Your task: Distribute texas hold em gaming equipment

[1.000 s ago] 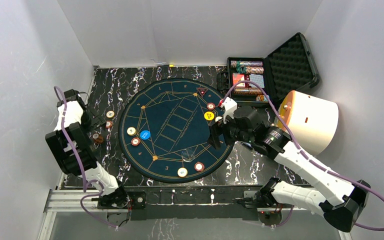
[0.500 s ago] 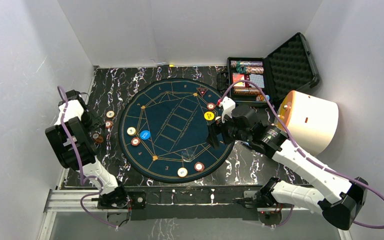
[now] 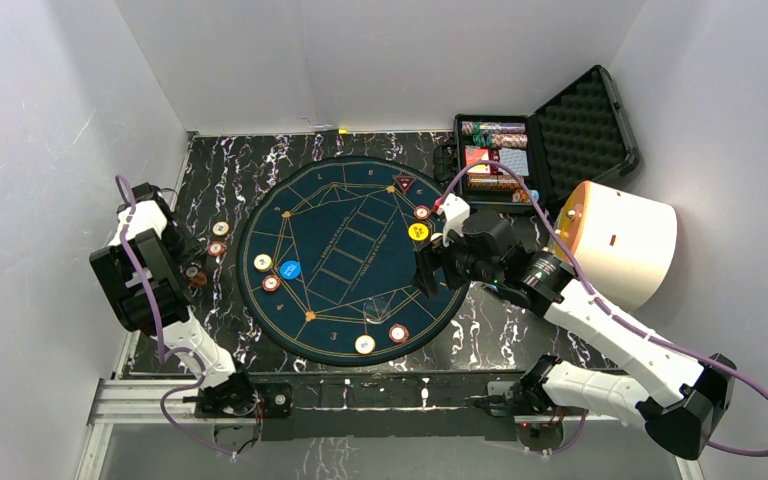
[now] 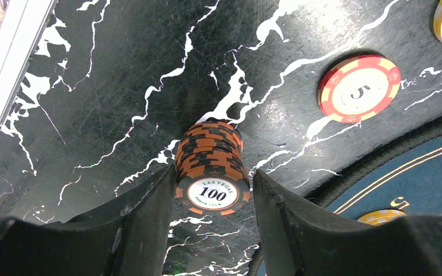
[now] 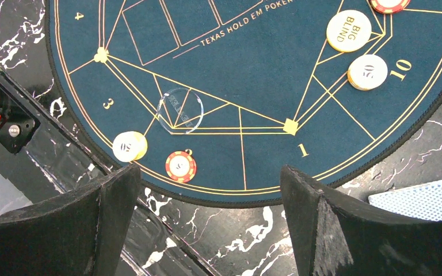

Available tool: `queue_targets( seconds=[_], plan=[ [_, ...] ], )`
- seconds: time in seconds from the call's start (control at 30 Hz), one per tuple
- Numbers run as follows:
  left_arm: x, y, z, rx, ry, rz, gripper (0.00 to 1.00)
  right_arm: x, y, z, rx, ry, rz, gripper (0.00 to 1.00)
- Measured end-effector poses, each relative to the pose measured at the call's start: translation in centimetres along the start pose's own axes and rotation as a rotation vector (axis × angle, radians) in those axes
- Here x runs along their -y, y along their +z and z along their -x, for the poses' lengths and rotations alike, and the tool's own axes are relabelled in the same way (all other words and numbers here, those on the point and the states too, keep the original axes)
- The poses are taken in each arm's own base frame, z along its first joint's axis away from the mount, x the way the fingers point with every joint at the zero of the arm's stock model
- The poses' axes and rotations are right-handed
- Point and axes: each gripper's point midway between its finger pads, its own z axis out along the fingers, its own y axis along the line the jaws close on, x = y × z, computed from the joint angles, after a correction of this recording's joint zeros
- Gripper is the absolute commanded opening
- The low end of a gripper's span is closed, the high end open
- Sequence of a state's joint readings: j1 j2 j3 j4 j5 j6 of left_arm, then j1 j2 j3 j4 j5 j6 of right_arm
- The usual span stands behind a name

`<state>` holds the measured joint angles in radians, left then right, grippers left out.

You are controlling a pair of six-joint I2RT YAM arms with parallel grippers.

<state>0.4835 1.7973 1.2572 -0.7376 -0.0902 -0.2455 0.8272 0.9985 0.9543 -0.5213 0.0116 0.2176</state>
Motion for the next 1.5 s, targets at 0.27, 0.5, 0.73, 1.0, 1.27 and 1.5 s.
queue_targets(
  seconds=[0.27, 0.5, 0.73, 1.0, 1.27, 1.5],
  plan=[
    [-0.1, 0.0, 0.0, 0.000, -0.001, 0.001, 0.44, -0.1, 0.0, 0.0, -0.001, -0.003, 0.003, 0.98],
    [-0.1, 0.0, 0.0, 0.000, -0.001, 0.004, 0.33, -0.2, 0.0, -0.1, -0.001, -0.004, 0.005, 0.98],
    [-0.5, -0.8, 0.0, 0.014, -0.004, 0.016, 0.19, -0.4, 0.0, -0.1, -0.003, -0.008, 0.010, 0.98],
    [0.3, -4.4, 1.2, 0.079, -0.006, -0.016, 0.17, -0.6, -0.1, -0.1, -0.001, -0.011, 0.016, 0.98],
    [9.5, -6.9, 0.7, 0.122, 0.171, -0.100, 0.17, -0.7, 0.0, 0.1, 0.007, -0.009, 0.018, 0.98],
    [15.9, -4.6, -1.8, 0.053, 0.289, -0.129, 0.17, -0.7, 0.0, 0.3, 0.013, -0.009, 0.020, 0.98]
  ],
)
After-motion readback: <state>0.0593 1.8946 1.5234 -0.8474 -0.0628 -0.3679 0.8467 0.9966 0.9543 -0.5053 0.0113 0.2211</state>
